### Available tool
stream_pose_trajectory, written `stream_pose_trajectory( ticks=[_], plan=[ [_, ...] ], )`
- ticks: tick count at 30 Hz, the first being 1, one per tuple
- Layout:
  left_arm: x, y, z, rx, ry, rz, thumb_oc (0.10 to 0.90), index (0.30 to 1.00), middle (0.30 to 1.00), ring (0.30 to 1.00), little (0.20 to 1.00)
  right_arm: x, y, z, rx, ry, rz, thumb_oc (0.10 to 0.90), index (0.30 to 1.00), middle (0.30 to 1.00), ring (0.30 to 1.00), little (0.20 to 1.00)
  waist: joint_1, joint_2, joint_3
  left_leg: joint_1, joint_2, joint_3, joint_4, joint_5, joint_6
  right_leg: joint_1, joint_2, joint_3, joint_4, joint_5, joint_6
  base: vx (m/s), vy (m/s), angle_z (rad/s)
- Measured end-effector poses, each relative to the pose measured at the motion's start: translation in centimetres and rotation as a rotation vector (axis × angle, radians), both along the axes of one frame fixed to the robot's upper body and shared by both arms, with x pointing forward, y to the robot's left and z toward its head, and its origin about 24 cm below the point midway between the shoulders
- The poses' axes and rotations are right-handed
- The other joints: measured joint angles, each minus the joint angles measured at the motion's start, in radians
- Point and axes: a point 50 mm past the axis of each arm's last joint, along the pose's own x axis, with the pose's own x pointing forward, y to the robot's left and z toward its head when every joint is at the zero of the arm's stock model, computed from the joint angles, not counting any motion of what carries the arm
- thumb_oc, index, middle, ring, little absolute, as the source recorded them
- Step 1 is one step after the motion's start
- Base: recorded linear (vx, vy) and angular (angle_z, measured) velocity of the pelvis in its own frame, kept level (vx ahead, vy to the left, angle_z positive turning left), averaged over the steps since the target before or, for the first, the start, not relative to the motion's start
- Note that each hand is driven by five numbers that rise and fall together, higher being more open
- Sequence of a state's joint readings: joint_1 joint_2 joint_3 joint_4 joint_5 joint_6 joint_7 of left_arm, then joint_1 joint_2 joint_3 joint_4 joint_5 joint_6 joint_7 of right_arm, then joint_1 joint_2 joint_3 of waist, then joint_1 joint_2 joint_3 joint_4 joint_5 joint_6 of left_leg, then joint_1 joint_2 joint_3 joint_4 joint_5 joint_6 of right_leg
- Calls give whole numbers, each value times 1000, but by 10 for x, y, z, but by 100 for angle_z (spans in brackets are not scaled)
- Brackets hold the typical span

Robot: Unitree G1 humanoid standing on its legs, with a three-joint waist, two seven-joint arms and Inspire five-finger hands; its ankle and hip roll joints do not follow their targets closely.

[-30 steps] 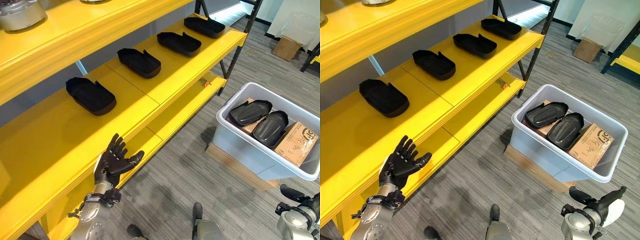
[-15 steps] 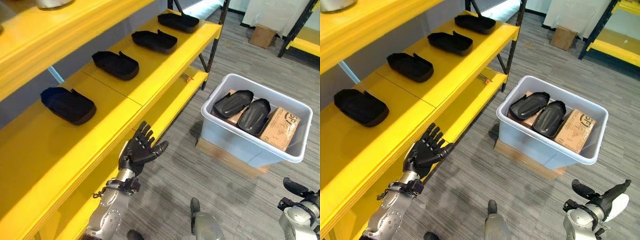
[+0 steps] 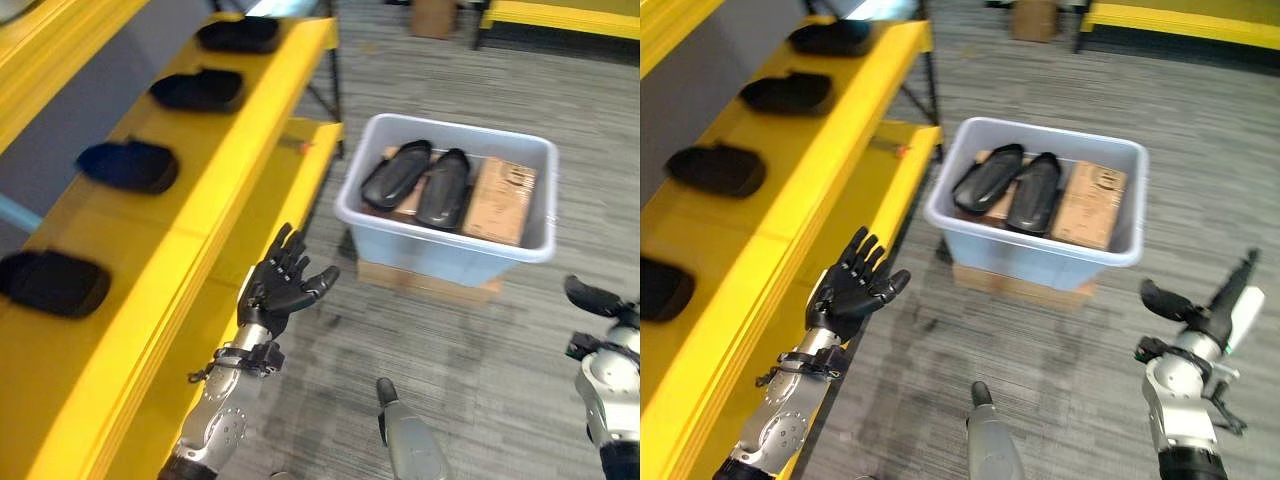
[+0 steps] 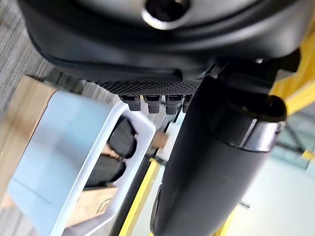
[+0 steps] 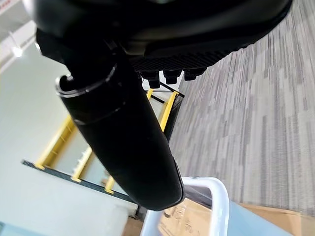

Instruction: Move parts from the plastic box to the shelf.

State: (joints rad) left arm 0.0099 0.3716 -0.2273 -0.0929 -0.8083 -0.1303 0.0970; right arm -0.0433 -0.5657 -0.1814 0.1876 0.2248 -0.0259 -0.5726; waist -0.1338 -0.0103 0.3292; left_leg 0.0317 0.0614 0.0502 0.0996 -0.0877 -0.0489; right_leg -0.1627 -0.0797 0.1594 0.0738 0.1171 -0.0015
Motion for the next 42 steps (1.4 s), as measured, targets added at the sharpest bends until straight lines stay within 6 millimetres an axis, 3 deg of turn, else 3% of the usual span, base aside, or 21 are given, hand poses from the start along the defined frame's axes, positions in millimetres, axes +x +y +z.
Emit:
stream_pose_trajectory(
  ticks=[1, 2, 3, 4, 5, 6, 7, 9, 10, 12, 13, 14, 17, 19, 22, 26, 32, 35, 42],
  plan=[
    [0, -1, 2, -6, -12, -14, 900, 1000, 1000, 1000, 1000, -18, 5, -17, 3, 60, 0, 900, 1000, 1000, 1000, 1000, -3, 16, -8, -97, -21, 44, 1, 28, 21, 41, 5, -86, -33, -6, 18, 185, -24, -30],
    [-3, 1, 0, -17, -13, -4, 900, 1000, 1000, 1000, 1000, -26, 11, -24, 4, 89, 16, 900, 1000, 1000, 1000, 1000, 23, 24, -13, -116, -5, 54, 23, 44, 35, 49, 18, -110, -39, -22, 33, 202, 10, -51],
    [-9, 7, -5, -39, -1, 34, 900, 1000, 1000, 1000, 1000, -34, 19, -33, 2, 125, 42, 900, 1000, 1000, 1000, 1000, 52, 48, -26, -127, 49, 97, 36, 57, 27, 8, 52, -149, 85, -87, 18, 190, 36, -65],
    [-11, 10, -7, -45, 7, 57, 900, 1000, 1000, 1000, 1000, -38, 23, -38, 11, 146, 54, 900, 1000, 1000, 1000, 1000, 51, 51, -28, -128, 60, 97, 33, 59, 24, -11, 55, -179, 212, -153, 7, 303, 112, -26],
    [-15, 18, -10, -8, 18, 71, 900, 1000, 1000, 1000, 1000, -47, 29, -50, 46, 179, 52, 900, 1000, 1000, 1000, 1000, 56, 17, -38, -123, 54, 100, 39, 80, -24, 17, 46, -228, 359, -267, 0, 247, 113, -12],
    [-19, 29, -11, 31, 26, 89, 900, 1000, 1000, 1000, 1000, -44, 39, -56, 72, 191, 81, 900, 1000, 1000, 1000, 1000, 81, -41, -38, -129, 33, 114, 107, 76, -23, 88, 18, -211, 253, -329, -22, 222, 135, -27],
    [-19, 36, -16, 44, 52, 116, 900, 1000, 1000, 1000, 1000, -33, 47, -54, 77, 179, 124, 900, 1000, 1000, 1000, 1000, 86, -43, -14, -188, 42, 73, 228, 37, -37, 142, 28, -192, 192, -299, -17, 165, 104, -65],
    [-23, 39, -26, 50, 94, 121, 900, 1000, 1000, 1000, 1000, -26, 55, -48, 69, 164, 185, 900, 1000, 1000, 1000, 1000, 98, -56, -13, -222, -1, 12, 114, 36, -24, 198, 14, -156, 87, -251, 4, 208, 132, -50],
    [-25, 38, -27, 48, 96, 115, 900, 1000, 1000, 1000, 1000, -24, 55, -47, 60, 166, 198, 900, 1000, 1000, 1000, 1000, 110, -47, -17, -220, -10, -5, 26, 63, -11, 220, 12, -140, 53, -237, 11, 174, 122, -46],
    [-25, 38, -27, 45, 93, 110, 900, 1000, 1000, 1000, 1000, -27, 53, -49, 60, 180, 206, 900, 1000, 1000, 1000, 1000, 106, -37, -19, -205, 0, 32, -39, 101, 13, 268, 15, -141, 24, -236, 20, 182, 124, -34],
    [-25, 38, -27, 46, 85, 100, 900, 1000, 1000, 1000, 1000, -34, 49, -53, 55, 200, 198, 900, 1000, 1000, 1000, 1000, 105, -18, -29, -180, 13, 60, -48, 140, 32, 309, 30, -138, 9, -260, 37, 156, 97, -24],
    [-24, 39, -25, 50, 74, 100, 900, 1000, 1000, 1000, 1000, -38, 48, -55, 56, 211, 197, 900, 1000, 1000, 1000, 1000, 105, -26, -34, -176, 9, 74, -40, 174, 34, 315, 24, -128, 11, -271, 46, 153, 79, -28],
    [-21, 43, -16, 59, 37, 105, 900, 1000, 1000, 1000, 1000, -47, 46, -61, 65, 233, 181, 900, 1000, 1000, 1000, 1000, 85, -60, -51, -162, -60, 92, -93, 226, 63, 337, -40, -135, -38, -266, 86, 101, 29, 0],
    [-19, 42, -12, 60, 19, 98, 900, 1000, 1000, 1000, 1000, -49, 49, -64, 79, 240, 181, 900, 1000, 1000, 1000, 1000, 83, -62, -51, -138, -93, 88, -137, 251, 102, 344, -70, -165, -44, -257, 99, 75, 7, 17],
    [-18, 45, -9, 62, 0, 99, 900, 1000, 1000, 1000, 1000, -45, 61, -69, 100, 242, 215, 900, 1000, 1000, 1000, 1000, 92, -60, -51, -106, -100, 66, -163, 249, 122, 343, -70, -191, -49, -267, 106, 51, -9, 18],
    [-21, 50, -7, 65, -5, 114, 900, 1000, 1000, 1000, 1000, -35, 66, -61, 72, 208, 238, 900, 1000, 1000, 1000, 1000, 120, -57, -54, -101, -97, 46, -179, 240, 99, 334, -35, -193, -129, -195, 102, 60, -15, 19],
    [-32, 53, -15, 80, 29, 96, 900, 1000, 1000, 1000, 1000, -30, 60, -44, -193, 208, 217, 900, 1000, 1000, 1000, 1000, 114, -53, -56, -105, -91, 44, -178, 240, 92, 343, -26, -197, -144, -192, 99, 59, -1, 0],
    [-31, 55, -12, 82, 17, 95, 900, 1000, 1000, 1000, 1000, -31, 52, -20, -396, 175, 197, 900, 1000, 1000, 1000, 1000, 111, -55, -57, -105, -91, 47, -178, 241, 92, 344, -28, -200, -149, -192, 99, 87, 4, -4],
    [-30, 61, -6, 89, -13, 111, 900, 1000, 1000, 1000, 1000, -25, 52, -13, -428, 151, 208, 900, 1000, 1000, 1000, 1000, 114, -55, -58, -105, -90, 45, -178, 240, 90, 344, -27, -203, -147, -192, 99, 53, -9, 1]
  ],
)
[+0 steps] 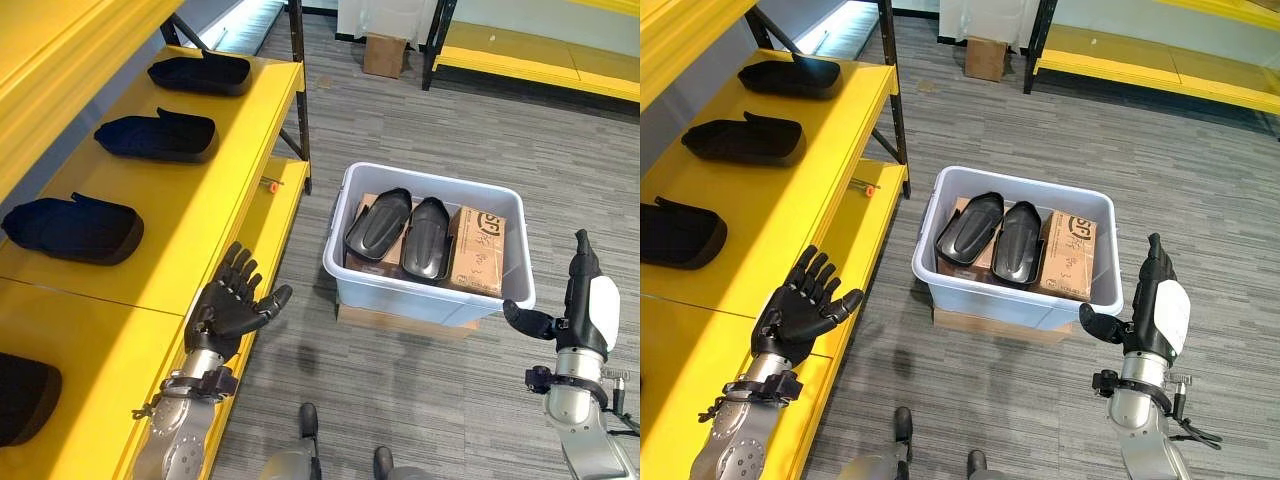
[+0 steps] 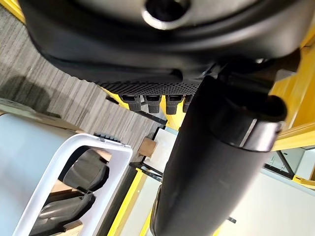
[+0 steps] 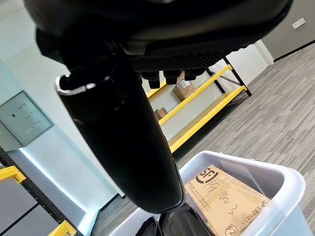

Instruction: Move parts from the plastic box to the shelf.

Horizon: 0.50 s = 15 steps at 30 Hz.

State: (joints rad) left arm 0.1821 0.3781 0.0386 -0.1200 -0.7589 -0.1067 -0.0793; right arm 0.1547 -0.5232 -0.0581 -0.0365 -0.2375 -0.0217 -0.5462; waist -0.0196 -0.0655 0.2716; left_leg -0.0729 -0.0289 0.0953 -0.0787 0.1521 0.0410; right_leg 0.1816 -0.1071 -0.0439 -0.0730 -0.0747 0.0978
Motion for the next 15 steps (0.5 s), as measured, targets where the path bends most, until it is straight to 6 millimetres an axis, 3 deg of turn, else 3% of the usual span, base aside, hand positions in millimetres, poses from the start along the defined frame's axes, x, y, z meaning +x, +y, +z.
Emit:
stream_pose_trajectory(
  ticks=[9, 15],
  plan=[
    [-4, 2, -3, 2, 25, -15, 900, 1000, 1000, 1000, 1000, 0, 2, 3, 6, -17, 16, 900, 1000, 1000, 1000, 1000, -3, 1, -1, 10, 0, 2, 0, -8, -6, 3, -3, 1, 8, 0, 0, 89, 11, -2],
    [-9, 3, -8, 1, 55, -9, 900, 1000, 1000, 1000, 1000, 0, 16, 28, 2, -135, 101, 900, 1000, 1000, 1000, 1000, -3, 3, -2, 24, 0, 8, -1, -11, -4, 13, -10, 3, 9, 0, 0, 101, 48, -3]
  ],
)
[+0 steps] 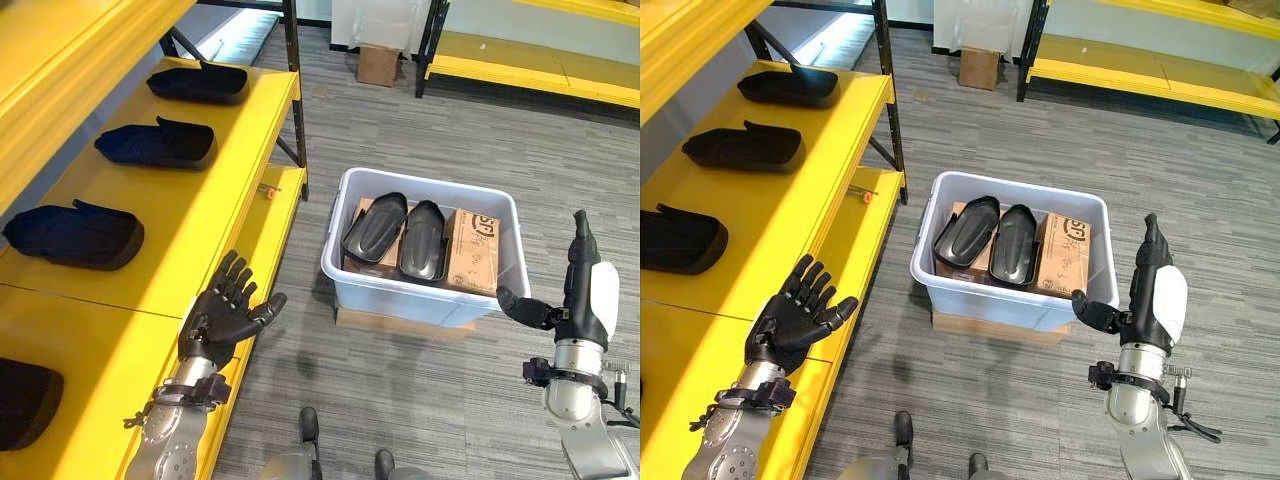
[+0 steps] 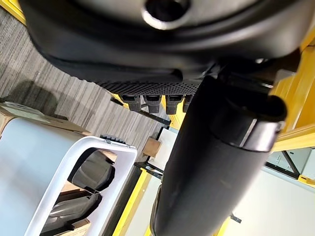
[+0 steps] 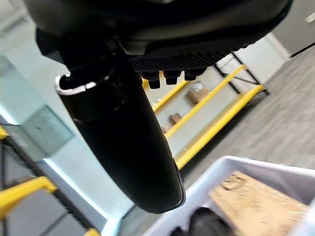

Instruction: Move parts from the plastic box to the shelf.

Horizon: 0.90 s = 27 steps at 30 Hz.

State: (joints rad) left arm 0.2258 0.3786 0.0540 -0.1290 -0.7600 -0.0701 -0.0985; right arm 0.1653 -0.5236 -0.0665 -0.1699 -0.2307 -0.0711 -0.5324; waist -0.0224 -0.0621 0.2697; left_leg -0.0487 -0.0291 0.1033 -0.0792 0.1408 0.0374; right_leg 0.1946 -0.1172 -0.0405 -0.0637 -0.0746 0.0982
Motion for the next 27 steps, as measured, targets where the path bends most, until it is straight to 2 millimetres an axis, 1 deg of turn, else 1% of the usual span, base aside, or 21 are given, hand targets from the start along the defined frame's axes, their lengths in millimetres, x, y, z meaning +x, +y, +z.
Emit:
stream_pose_trajectory(
  ticks=[1, 2, 4, 8, 16, 17, 18, 19, 22, 23, 24, 25, 26, 27],
  plan=[
    [0, 0, 0, 0, -1, 0, 900, 1000, 1000, 1000, 1000, 0, 3, 6, 3, -26, 16, 900, 1000, 1000, 1000, 1000, 1, 0, 0, 0, 0, 0, 0, -6, 8, 0, 0, 0, 1, 0, 0, 134, 64, -2],
    [0, 0, 0, 0, 0, 1, 900, 1000, 1000, 1000, 1000, -1, 7, 12, 2, -61, 41, 900, 1000, 1000, 1000, 1000, 1, 0, 0, 2, 1, 1, 0, -6, 8, -2, 0, 0, 7, 0, 0, 102, 58, -3],
    [0, 0, 0, 0, 1, 2, 900, 1000, 1000, 1000, 1000, -1, 10, 16, 1, -85, 60, 900, 1000, 1000, 1000, 1000, 3, 0, 0, 2, 2, 3, 0, -6, 9, -9, 1, 0, 17, 0, 0, 81, 72, -4],
    [-1, 0, 0, 0, 0, 4, 900, 1000, 1000, 1000, 1000, -2, 10, 16, 4, -89, 65, 900, 1000, 1000, 1000, 1000, 5, 0, 0, 1, 1, 5, 0, -7, 10, -17, 0, -3, 32, 0, 0, 67, 87, -2],
    [0, 1, 0, 0, 1, 10, 900, 1000, 1000, 1000, 1000, -1, 13, 22, 3, -131, 92, 900, 1000, 1000, 1000, 1000, 5, 0, 0, 10, 5, 25, -1, -13, 19, -61, -2, -5, 119, -2, 1, 52, 100, -8],
    [0, 1, 0, -1, 0, 10, 900, 1000, 1000, 1000, 1000, 0, 14, 22, 4, -136, 92, 900, 1000, 1000, 1000, 1000, 6, 2, 0, 13, 8, 29, -4, -15, 22, -74, 0, -7, 147, -1, 1, 10, 106, -19],
    [1, 0, 0, -2, -1, 7, 900, 1000, 1000, 1000, 1000, 0, 14, 23, 5, -144, 91, 900, 1000, 1000, 1000, 1000, 6, 11, 0, 15, 17, 31, -4, -21, 29, -110, 6, -18, 215, -1, 1, 14, 126, -29],
    [2, -1, 1, -2, -6, 1, 900, 1000, 1000, 1000, 1000, 1, 14, 24, 6, -153, 87, 900, 1000, 1000, 1000, 1000, 12, 27, 1, 16, 29, 43, -3, -27, 38, -201, 6, -66, 378, -1, 1, 27, 113, -31],
    [2, -1, 2, -3, -8, 1, 900, 1000, 1000, 1000, 1000, 1, 16, 27, 3, -162, 95, 900, 1000, 1000, 1000, 1000, 25, 34, 3, 26, 24, 67, -6, -31, 42, -336, -28, -101, 604, 16, -2, 45, -13, -36],
    [0, 0, 0, -1, 0, 6, 900, 1000, 1000, 1000, 1000, 1, 18, 27, 3, -163, 104, 900, 1000, 1000, 1000, 1000, 25, 41, 3, 27, 26, 76, -6, -33, 39, -371, -38, -114, 629, -4, 4, 76, -126, -33],
    [0, 1, 0, 2, 5, 11, 900, 1000, 1000, 1000, 1000, 0, 19, 28, 2, -168, 109, 900, 1000, 1000, 1000, 1000, 24, 45, 5, 26, 26, 76, -6, -42, 28, -387, -29, -131, 586, -12, 2, 104, -158, -23],
    [0, 2, -1, 3, 9, 19, 900, 1000, 1000, 1000, 1000, 1, 19, 29, 3, -172, 112, 900, 1000, 1000, 1000, 1000, 25, 45, 5, 20, 27, 76, -6, -61, 2, -399, -18, -150, 507, -14, 2, 128, -183, -12],
    [1, 4, -1, 10, 12, 25, 900, 1000, 1000, 1000, 1000, 1, 21, 28, 15, -171, 116, 900, 1000, 1000, 1000, 1000, 18, 17, 1, -2, -4, 96, 51, -104, 2, -411, -41, -163, 386, -7, 3, 165, -216, 6],
    [3, 7, 1, 26, 10, 26, 900, 1000, 1000, 1000, 1000, 0, 22, 30, 7, -175, 134, 900, 1000, 1000, 1000, 1000, -1, -25, 4, -71, -19, 126, 351, -211, 77, -432, -88, -136, 303, -4, 67, 189, -259, 1]
  ],
)
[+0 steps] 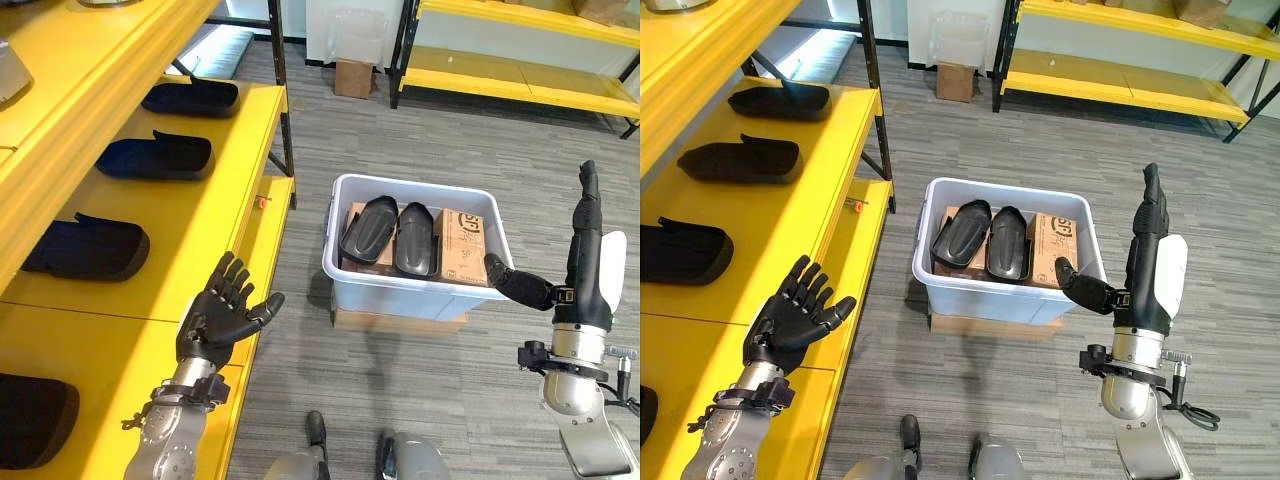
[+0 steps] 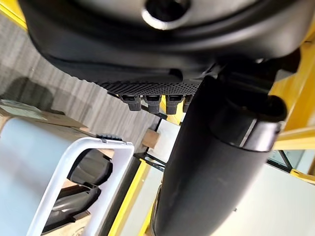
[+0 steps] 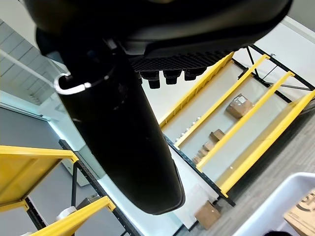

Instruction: Move parts from the plastic box to the shelf.

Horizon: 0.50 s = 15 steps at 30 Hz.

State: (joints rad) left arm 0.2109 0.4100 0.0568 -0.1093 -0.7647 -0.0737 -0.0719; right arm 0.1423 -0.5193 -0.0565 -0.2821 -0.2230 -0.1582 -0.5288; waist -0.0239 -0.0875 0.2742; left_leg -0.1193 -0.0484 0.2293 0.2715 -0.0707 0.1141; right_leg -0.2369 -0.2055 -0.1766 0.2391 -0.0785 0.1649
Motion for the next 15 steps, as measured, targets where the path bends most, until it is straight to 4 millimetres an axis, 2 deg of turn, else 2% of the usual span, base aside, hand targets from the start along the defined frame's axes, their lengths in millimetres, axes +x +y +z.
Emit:
stream_pose_trajectory(
  ticks=[1, 2, 3, 5, 7, 8, 9, 10, 11, 15],
  plan=[
    [1, 0, -3, -11, 9, 7, 900, 1000, 1000, 1000, 1000, 1, -1, 6, -31, -24, 14, 900, 1000, 1000, 1000, 1000, 0, 17, 10, 19, 5, -33, 35, -107, -19, -14, -1, 10, 0, 41, 19, 263, -320, 29],
    [-4, -4, -21, -55, 75, 23, 900, 1000, 1000, 1000, 1000, -6, -4, -3, -29, 25, 11, 900, 1000, 1000, 1000, 1000, -46, 71, 4, 45, 4, -85, -13, -87, -47, -23, 42, 47, -85, 111, -4, 212, -258, 30],
    [-7, -5, -23, -54, 83, 18, 900, 1000, 1000, 1000, 1000, -7, -5, -5, -29, 36, 7, 900, 1000, 1000, 1000, 1000, -57, 73, 5, 57, 2, -92, -50, -66, -45, -18, 57, 47, -120, 134, -16, 181, -215, 57],
    [-12, -11, -28, -58, 108, -6, 900, 1000, 1000, 1000, 1000, -12, -8, -13, -26, 78, -4, 900, 1000, 1000, 1000, 1000, -60, 59, -3, 113, -11, -121, -135, -28, -59, 47, 83, 59, -236, 173, -55, 133, -168, 45],
    [-19, -14, -32, -61, 129, -21, 900, 1000, 1000, 1000, 1000, -10, -5, -16, -24, 99, 12, 900, 1000, 1000, 1000, 1000, -43, 40, -18, 167, -12, -122, -200, -10, -74, 112, 90, 22, -283, 195, -82, 102, -138, 11],
    [-22, -16, -32, -62, 131, -27, 900, 1000, 1000, 1000, 1000, -9, -3, -15, -26, 98, 23, 900, 1000, 1000, 1000, 1000, -28, 35, -21, 193, -9, -124, -226, -4, -83, 132, 96, 5, -308, 237, -82, 74, -127, -1],
    [-25, -17, -30, -63, 128, -30, 900, 1000, 1000, 1000, 1000, -8, -3, -13, -29, 94, 27, 900, 1000, 1000, 1000, 1000, -26, 22, -30, 211, -7, -132, -245, 0, -92, 146, 99, 0, -321, 309, -96, 82, -147, 7],
    [-26, -18, -30, -68, 129, -31, 900, 1000, 1000, 1000, 1000, -6, -4, -12, -36, 92, 28, 900, 1000, 1000, 1000, 1000, -25, 29, -38, 226, 6, -138, -263, 5, -104, 153, 116, -7, -324, 310, -136, 57, -103, 9],
    [-27, -19, -28, -68, 118, -37, 900, 1000, 1000, 1000, 1000, -3, -4, -7, -49, 79, 32, 900, 1000, 1000, 1000, 1000, -24, 41, -47, 233, 32, -134, -285, 11, -113, 155, 144, -13, -324, 300, -150, 49, -94, -1],
    [-17, -27, -16, -71, 61, -71, 900, 1000, 1000, 1000, 1000, 7, -4, 6, -71, 36, 35, 900, 1000, 1000, 1000, 1000, -25, 54, -54, 250, 80, -120, -316, 19, -133, 157, 192, -20, -324, 284, -175, 23, -75, -9]
  ],
)
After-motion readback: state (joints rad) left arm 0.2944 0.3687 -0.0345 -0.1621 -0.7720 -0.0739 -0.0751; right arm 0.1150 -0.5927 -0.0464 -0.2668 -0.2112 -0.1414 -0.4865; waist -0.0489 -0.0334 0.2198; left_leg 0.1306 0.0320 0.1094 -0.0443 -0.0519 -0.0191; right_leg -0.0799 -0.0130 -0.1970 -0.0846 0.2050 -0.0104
